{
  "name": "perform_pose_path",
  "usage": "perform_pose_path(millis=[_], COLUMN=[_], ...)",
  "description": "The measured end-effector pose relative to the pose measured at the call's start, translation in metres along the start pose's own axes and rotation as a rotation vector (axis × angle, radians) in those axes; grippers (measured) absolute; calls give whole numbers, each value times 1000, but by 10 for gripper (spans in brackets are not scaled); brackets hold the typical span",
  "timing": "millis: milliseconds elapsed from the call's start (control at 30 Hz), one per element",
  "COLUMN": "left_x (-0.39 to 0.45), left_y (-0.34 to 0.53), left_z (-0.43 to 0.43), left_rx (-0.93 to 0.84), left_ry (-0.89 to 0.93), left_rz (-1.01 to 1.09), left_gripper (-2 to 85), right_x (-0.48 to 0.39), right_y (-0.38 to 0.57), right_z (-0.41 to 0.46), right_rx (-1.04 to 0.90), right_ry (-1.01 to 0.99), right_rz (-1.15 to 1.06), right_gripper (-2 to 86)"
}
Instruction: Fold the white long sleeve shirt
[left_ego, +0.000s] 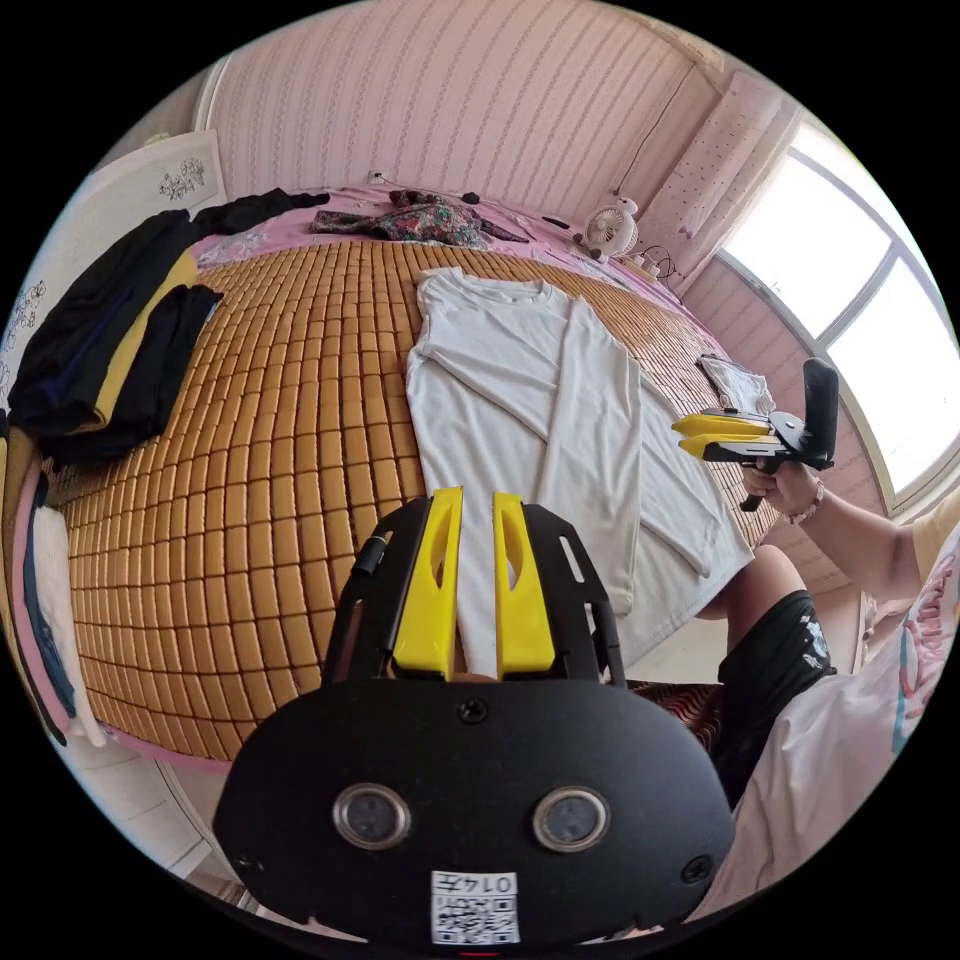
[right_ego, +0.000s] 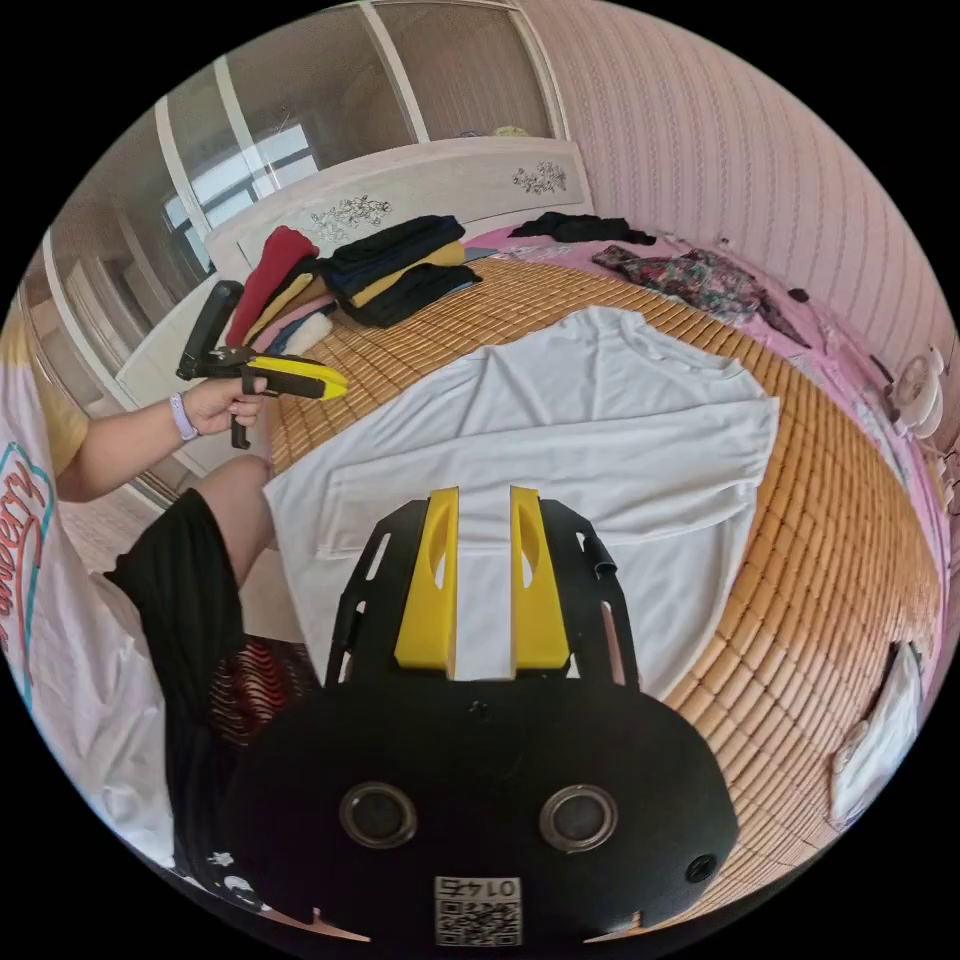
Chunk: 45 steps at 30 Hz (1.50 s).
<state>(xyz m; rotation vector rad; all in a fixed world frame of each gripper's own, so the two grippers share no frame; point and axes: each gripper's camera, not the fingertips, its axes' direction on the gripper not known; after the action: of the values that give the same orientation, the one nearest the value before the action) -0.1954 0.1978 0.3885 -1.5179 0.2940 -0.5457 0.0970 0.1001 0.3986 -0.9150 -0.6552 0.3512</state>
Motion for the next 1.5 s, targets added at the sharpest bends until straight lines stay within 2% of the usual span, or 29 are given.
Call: perform_pose_path(millis=[33,100,267,333,433,567,700,833,967,1133,1233,1300,1367,1500], left_x=[-4,-24,-42,-49,-63,-60,-54,-59,-53,-28,-12,-1,4,-9], left_y=[-9,-45,-140,-171,-216,-257,-284,-299,-305,-274,-214,-143,-81,54], left_z=[0,4,49,72,114,160,208,195,140,48,-7,-37,-46,-32], left_rx=[28,160,205,219,163,122,-54,-4,136,244,256,200,138,-50], left_ry=[-19,-55,-111,-119,-66,-63,-145,-111,-74,0,91,194,239,285], left_rz=[9,12,90,84,9,-46,-50,-64,-23,153,260,323,307,68], left_gripper=[53,61,79,83,90,100,52,11,-4,-5,-2,3,6,9], right_x=[26,69,179,228,271,301,314,324,314,244,180,140,101,30], right_y=[-5,-17,-43,-54,-67,-84,-92,-96,-105,-86,-45,-9,36,128], right_z=[0,5,20,31,46,70,86,50,1,-89,-132,-146,-146,-112], right_rx=[7,-19,15,20,31,-20,-84,63,167,274,281,230,165,-89], right_ry=[117,192,233,236,265,250,259,205,193,105,73,51,-23,-66], right_rz=[4,31,226,354,433,415,399,469,451,294,158,106,98,234], right_gripper=[99,107,109,110,100,71,36,25,16,14,15,15,27,55])
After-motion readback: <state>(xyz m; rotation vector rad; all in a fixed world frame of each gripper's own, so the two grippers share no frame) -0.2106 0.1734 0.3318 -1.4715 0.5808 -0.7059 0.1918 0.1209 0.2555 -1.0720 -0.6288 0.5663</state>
